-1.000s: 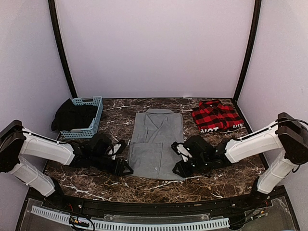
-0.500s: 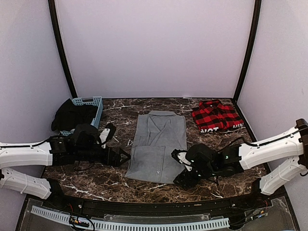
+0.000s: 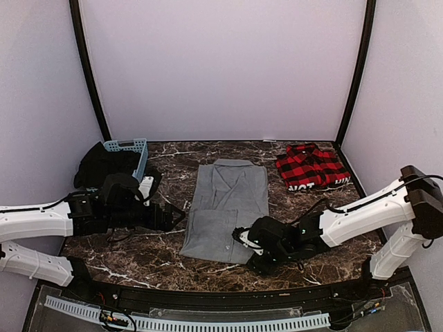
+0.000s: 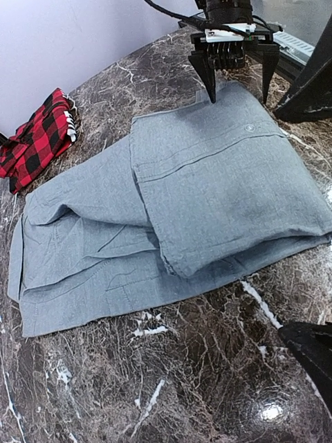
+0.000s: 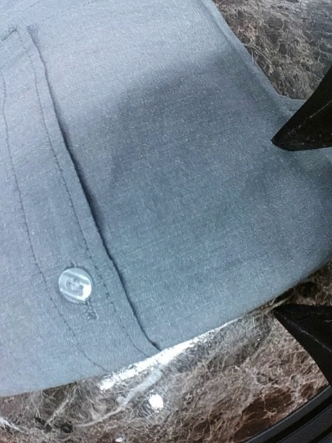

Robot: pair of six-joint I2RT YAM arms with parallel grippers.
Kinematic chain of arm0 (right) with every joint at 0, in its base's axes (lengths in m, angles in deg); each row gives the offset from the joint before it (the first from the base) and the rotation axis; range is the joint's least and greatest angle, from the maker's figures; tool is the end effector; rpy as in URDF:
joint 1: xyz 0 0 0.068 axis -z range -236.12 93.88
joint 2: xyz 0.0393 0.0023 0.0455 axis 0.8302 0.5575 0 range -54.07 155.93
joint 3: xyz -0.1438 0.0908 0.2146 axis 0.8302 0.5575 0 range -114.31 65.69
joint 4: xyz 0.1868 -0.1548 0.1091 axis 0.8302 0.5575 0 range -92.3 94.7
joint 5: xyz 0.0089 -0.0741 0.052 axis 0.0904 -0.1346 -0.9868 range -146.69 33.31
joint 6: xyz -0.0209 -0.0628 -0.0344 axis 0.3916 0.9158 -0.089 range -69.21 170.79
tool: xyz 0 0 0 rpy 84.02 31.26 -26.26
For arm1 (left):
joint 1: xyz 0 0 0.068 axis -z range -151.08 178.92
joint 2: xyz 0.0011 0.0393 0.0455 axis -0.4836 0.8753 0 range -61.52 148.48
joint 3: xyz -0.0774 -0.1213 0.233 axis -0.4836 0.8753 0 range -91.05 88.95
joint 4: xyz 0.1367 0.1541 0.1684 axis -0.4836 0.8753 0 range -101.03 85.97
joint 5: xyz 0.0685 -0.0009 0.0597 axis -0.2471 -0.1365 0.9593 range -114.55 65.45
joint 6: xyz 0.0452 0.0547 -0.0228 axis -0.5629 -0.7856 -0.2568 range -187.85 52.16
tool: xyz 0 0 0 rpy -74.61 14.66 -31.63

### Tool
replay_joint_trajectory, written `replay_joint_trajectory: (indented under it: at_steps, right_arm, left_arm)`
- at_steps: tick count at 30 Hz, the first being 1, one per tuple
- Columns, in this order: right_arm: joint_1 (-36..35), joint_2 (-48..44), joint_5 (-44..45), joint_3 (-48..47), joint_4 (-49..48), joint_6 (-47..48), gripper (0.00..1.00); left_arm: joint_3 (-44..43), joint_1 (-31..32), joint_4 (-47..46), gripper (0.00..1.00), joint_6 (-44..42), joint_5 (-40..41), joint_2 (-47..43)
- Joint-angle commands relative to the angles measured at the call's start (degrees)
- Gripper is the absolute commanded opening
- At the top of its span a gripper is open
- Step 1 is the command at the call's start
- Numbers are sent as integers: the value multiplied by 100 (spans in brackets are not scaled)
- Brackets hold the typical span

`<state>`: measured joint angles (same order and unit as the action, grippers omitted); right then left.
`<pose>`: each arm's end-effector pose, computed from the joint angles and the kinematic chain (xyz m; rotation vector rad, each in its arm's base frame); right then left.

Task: Fold and stack the long sleeve shirts
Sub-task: Pick up the 2/3-rectangle-folded shirt from the center of the board.

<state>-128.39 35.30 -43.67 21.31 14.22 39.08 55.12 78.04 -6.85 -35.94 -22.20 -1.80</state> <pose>0.1050 0.2821 0.1256 -1.2533 2.2962 0.2226 0.1691 -0.1914 0.2189 0.3035 2.1793 -0.7897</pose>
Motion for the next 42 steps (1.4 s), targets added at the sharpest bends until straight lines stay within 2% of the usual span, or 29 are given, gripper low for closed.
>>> replay_joint_trajectory:
  at_steps: [1, 5, 10, 12, 18, 26, 36, 42]
  right_arm:
    - [-112, 262, 139, -132, 70, 147, 69]
    - [-123, 354, 87, -74, 119, 71, 52]
    - [-221, 162, -138, 36, 130, -132, 10]
    - [-265, 8, -316, 87, 216, -293, 0]
    - [-289, -861, -1453, 446, 372, -784, 0]
    - [-285, -1703, -2067, 627, 775, -1237, 0]
    - [62, -2080, -2653, 596, 935, -1357, 0]
    - [470, -2352, -3136, 738, 883, -1363, 0]
  left_arm:
    - [-196, 0, 39, 99, -268, -331, 174]
    - [-135, -6, -164, 98, -582, -832, 192]
    - [46, 7, -649, 95, -903, -1593, 216]
    - [180, 30, -1009, 94, -972, -1801, 192]
    - [474, 477, -1509, 93, -1308, -1824, 179]
    - [676, 1468, -1910, 91, -2332, -1504, 951]
    - [672, 1855, -1913, 98, -3142, -1271, 1389]
    - [719, 1948, -2009, 99, -3604, -1085, 1439]
